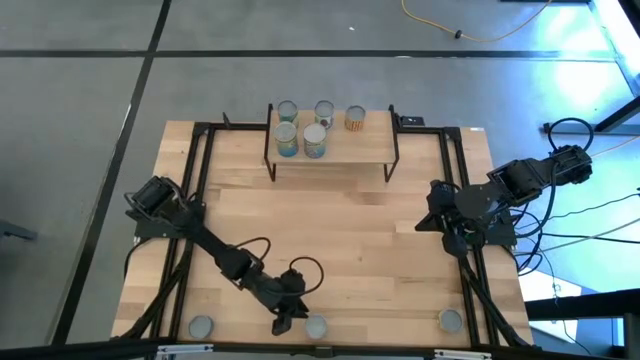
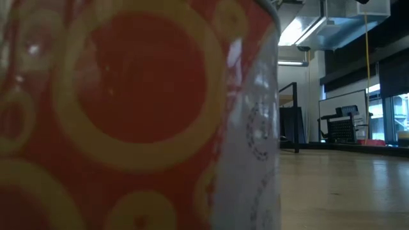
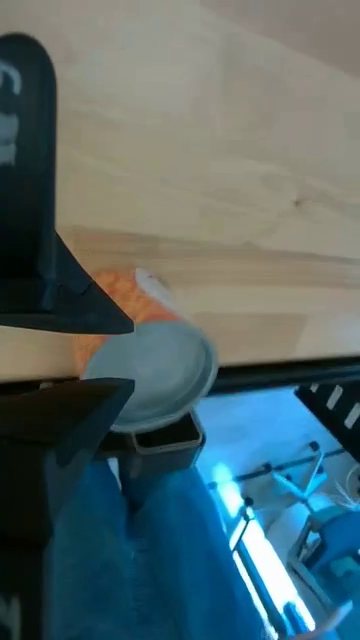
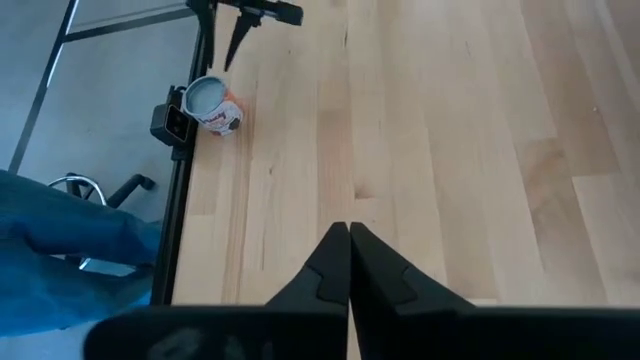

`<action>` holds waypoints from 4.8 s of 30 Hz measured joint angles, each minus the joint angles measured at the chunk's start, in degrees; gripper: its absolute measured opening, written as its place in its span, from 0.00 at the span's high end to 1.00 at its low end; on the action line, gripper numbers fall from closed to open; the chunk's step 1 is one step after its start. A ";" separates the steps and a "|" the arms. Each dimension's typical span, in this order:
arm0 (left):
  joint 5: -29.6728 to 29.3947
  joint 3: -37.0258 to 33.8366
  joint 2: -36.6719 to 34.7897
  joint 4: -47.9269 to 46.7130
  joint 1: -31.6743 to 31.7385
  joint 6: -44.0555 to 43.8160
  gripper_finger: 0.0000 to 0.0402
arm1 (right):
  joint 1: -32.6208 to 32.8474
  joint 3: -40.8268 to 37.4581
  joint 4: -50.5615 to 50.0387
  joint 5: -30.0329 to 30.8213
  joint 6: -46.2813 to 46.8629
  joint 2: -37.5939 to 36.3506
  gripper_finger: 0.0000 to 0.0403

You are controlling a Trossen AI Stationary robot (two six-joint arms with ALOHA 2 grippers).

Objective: Pick and place cans onto a shelf
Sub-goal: Put the canned meatballs on the shelf

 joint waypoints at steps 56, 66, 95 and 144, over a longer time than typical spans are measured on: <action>3.16 8.17 11.56 3.39 0.82 -6.08 0.82 | 0.00 0.00 1.00 -1.66 0.22 0.04 0.99; 3.95 8.70 11.30 -2.42 1.04 -5.86 0.89 | -0.02 0.00 1.08 -1.63 0.13 0.04 0.99; -1.72 8.38 -6.10 -22.09 12.07 1.49 1.00 | -0.02 -0.02 1.69 -1.93 -0.17 0.02 0.98; -9.09 44.46 0.35 -41.63 51.98 57.66 1.00 | -0.02 -0.02 4.71 24.09 2.99 0.24 0.98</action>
